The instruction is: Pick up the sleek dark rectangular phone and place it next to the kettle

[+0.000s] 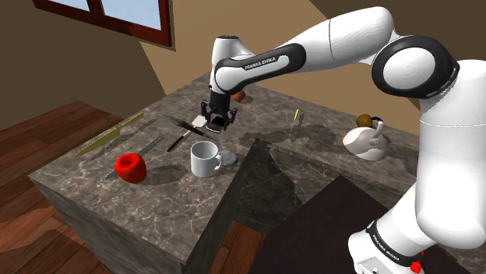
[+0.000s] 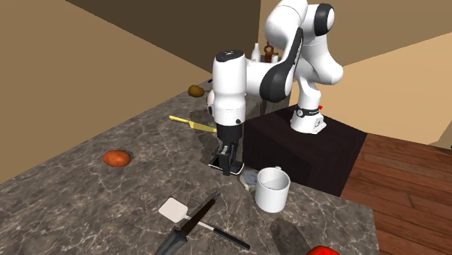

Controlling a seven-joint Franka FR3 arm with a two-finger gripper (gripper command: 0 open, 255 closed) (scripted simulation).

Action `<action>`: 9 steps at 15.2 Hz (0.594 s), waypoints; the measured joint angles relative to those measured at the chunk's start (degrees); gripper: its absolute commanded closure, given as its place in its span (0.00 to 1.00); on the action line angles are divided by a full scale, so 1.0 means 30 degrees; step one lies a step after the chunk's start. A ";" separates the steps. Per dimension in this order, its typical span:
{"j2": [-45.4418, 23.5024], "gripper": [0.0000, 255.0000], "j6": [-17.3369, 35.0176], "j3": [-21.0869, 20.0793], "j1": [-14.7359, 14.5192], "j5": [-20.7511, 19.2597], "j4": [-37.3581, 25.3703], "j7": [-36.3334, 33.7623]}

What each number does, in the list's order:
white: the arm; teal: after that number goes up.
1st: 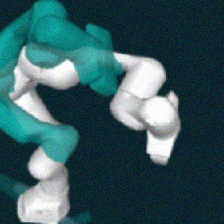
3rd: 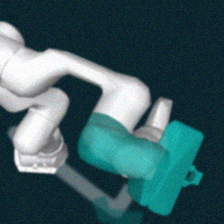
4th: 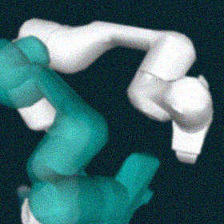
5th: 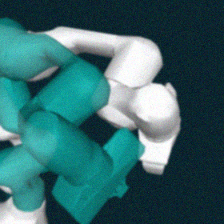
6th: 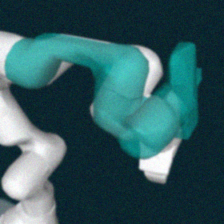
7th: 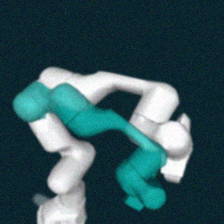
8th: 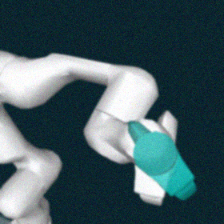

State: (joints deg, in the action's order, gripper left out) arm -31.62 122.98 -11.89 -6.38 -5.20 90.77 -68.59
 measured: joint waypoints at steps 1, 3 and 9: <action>0.0139 1.00 -0.0203 -0.0017 0.0017 0.0032 -0.0062 0.0018; 0.0375 1.00 -0.0615 -0.0048 0.0038 0.0083 -0.0247 0.0044; 0.1023 1.00 -0.1808 -0.0133 0.0078 0.0227 -0.0795 0.0099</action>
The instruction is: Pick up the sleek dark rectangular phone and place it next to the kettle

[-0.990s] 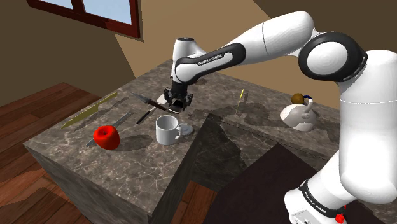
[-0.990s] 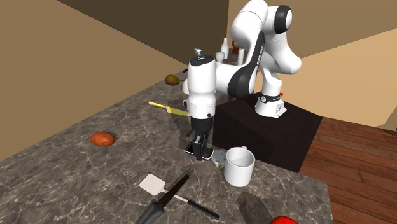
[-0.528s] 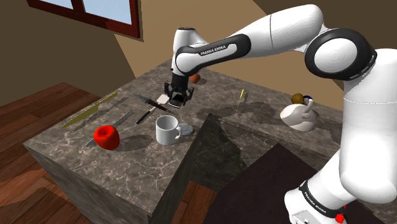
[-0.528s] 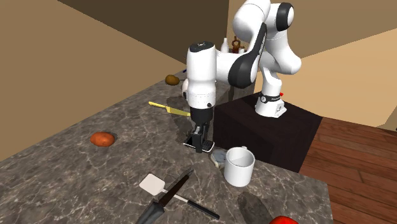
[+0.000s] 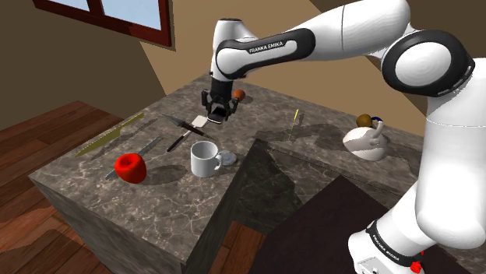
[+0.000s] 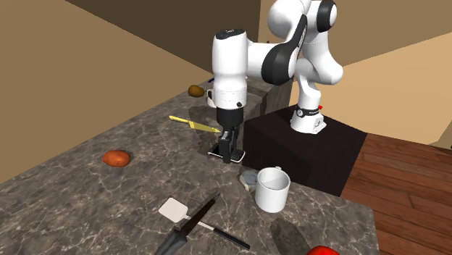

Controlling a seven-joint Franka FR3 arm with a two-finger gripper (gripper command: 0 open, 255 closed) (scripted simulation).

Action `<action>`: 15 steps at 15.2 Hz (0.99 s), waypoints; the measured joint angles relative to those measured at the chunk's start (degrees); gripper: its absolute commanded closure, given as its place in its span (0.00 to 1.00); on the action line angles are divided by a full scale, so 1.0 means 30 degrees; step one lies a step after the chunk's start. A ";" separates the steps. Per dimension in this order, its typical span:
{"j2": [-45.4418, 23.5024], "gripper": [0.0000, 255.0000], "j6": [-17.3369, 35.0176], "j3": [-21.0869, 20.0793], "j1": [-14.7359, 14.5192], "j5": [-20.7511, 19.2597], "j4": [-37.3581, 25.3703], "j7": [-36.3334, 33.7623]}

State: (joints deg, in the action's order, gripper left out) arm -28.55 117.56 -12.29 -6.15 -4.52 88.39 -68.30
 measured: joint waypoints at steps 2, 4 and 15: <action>0.0111 1.00 -0.0407 -0.0020 -0.0011 0.0027 -0.0298 0.0000; 0.0264 1.00 -0.0891 -0.0032 0.0023 0.0071 -0.0635 0.0062; 0.0858 1.00 -0.3453 -0.0123 -0.0017 0.0217 -0.2619 0.0106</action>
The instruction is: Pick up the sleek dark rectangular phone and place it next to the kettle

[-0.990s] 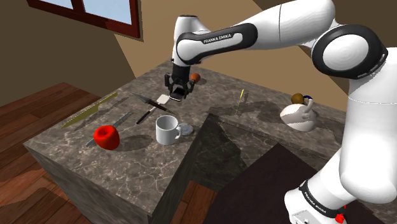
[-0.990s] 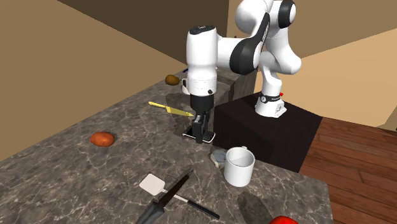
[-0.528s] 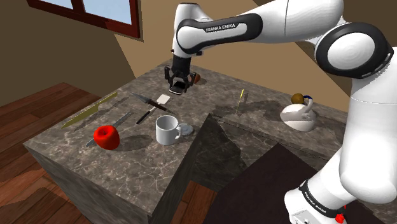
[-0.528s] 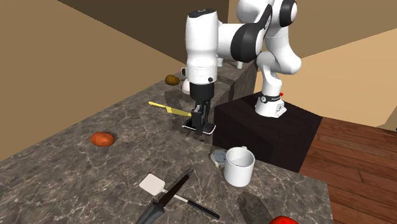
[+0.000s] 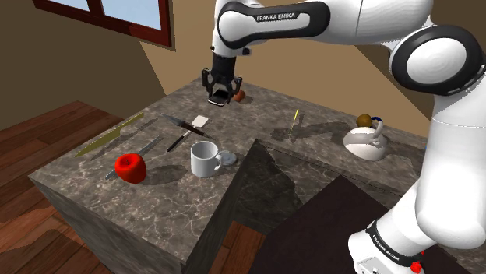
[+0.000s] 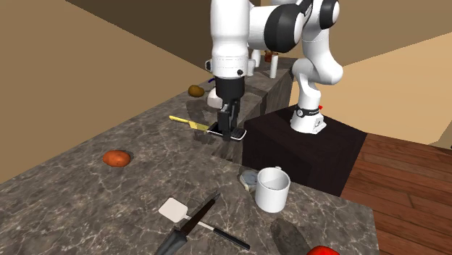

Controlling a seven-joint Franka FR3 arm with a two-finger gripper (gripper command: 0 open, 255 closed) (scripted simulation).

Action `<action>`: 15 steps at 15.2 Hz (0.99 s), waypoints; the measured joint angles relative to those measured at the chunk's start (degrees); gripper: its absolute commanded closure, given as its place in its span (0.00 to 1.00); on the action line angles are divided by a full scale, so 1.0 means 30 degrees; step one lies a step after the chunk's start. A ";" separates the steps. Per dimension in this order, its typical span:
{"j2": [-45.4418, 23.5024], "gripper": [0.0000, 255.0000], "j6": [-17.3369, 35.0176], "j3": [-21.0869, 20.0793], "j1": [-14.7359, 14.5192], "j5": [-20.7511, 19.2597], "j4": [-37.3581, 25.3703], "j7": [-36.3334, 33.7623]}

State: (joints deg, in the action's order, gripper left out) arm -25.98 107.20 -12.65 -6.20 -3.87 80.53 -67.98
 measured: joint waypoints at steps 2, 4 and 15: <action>0.0048 1.00 -0.0498 -0.0014 -0.0026 0.0013 -0.0456 -0.0008; 0.0927 1.00 -0.0231 0.0020 0.0357 0.0213 0.0685 0.0356; 0.7123 1.00 0.2100 0.1082 0.3160 0.1746 0.9200 0.4344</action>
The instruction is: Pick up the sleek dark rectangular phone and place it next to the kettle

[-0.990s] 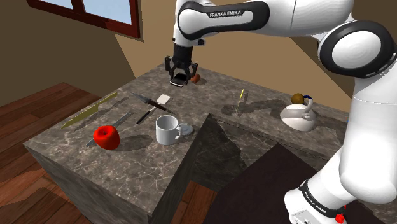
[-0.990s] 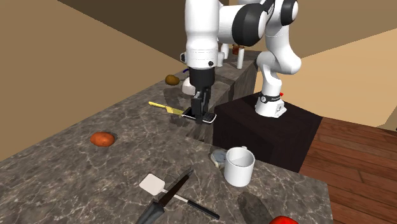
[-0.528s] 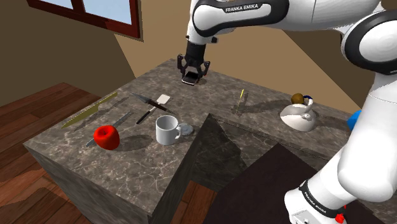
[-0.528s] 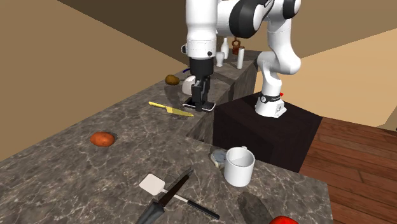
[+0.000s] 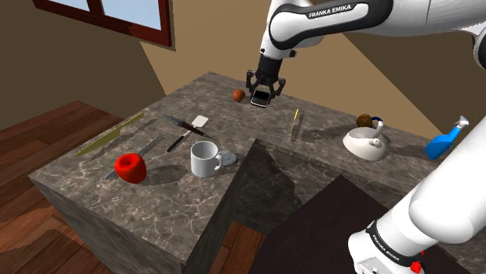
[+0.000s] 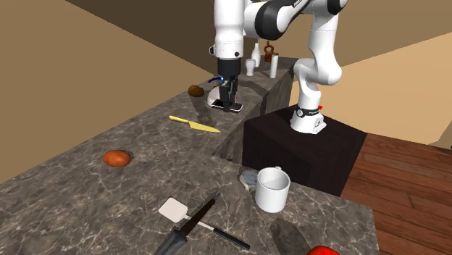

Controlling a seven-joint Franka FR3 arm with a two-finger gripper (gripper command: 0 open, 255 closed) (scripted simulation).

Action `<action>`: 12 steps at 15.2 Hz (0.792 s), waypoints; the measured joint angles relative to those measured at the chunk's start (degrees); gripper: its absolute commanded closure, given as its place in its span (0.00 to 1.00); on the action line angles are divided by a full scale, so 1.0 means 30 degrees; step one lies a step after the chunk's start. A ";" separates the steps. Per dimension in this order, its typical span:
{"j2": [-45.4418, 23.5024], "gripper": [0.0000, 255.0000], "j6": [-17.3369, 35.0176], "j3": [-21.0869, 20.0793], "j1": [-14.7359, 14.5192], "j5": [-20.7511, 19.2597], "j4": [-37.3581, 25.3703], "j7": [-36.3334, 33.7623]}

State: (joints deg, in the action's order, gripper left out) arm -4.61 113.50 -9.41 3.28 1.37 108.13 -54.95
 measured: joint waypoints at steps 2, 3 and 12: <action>0.0837 1.00 0.0134 0.0331 0.0410 0.0172 0.0977 0.0801; 0.1558 1.00 0.0252 0.0519 0.0622 0.0294 0.1821 0.1245; 0.4657 1.00 0.0555 0.2576 0.2382 0.0435 0.5364 0.5146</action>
State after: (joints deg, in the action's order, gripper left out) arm 9.37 115.16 -1.68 10.43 2.68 124.22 -39.51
